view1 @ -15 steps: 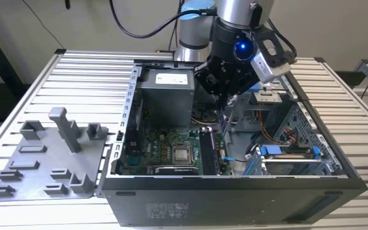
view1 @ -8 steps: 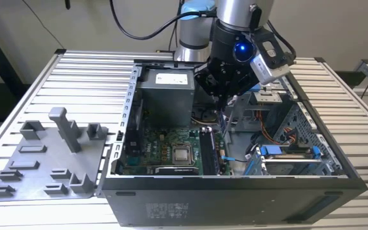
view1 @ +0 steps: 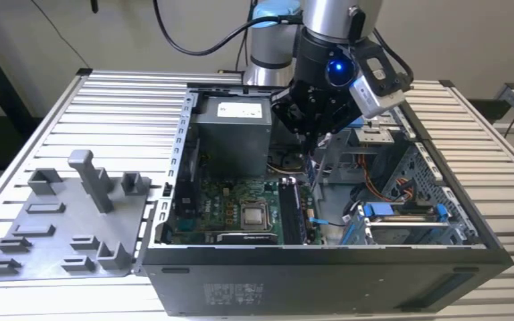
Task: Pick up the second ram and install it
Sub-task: 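Insert the second ram into the second slot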
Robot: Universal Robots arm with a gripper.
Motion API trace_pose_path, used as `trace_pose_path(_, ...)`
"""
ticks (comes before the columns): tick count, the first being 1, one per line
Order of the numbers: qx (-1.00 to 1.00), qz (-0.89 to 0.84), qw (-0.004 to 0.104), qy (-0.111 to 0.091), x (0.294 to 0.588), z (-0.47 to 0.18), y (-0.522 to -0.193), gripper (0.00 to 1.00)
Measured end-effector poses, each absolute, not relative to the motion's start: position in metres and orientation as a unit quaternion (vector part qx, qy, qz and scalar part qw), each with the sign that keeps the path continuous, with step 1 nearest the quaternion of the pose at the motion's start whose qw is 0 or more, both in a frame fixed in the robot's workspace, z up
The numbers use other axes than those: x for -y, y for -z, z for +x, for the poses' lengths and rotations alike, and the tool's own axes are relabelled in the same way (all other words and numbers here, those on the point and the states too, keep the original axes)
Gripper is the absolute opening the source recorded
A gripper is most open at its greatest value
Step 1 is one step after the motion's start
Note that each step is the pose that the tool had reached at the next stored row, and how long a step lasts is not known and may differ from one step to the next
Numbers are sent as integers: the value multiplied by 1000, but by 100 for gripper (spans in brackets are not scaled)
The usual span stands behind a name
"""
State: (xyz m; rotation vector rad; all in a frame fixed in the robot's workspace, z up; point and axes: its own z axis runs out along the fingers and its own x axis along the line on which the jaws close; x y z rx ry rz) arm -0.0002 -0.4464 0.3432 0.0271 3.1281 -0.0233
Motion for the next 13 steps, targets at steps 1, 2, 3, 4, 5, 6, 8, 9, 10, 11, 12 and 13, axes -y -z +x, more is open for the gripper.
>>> trace_pose_path(1,-1000,9,7,7,446,0,-343,13)
trace_pose_path(2,-1000,9,7,7,446,0,-343,13)
trace_pose_path(3,-1000,9,7,7,446,0,-342,13)
trace_pose_path(4,-1000,9,7,7,446,0,-341,13)
trace_pose_path(5,-1000,9,7,7,446,0,-340,13)
trace_pose_path(6,-1000,9,7,7,446,0,-338,13)
trace_pose_path(8,-1000,9,7,7,446,0,-337,13)
trace_pose_path(9,-1000,9,7,7,446,0,-336,13)
trace_pose_path(10,-1000,9,7,7,447,0,-335,13)
trace_pose_path(11,-1000,9,7,7,447,0,-334,13)
trace_pose_path(12,-1000,9,7,7,447,0,-332,13)
trace_pose_path(13,-1000,9,7,7,447,0,-330,13)
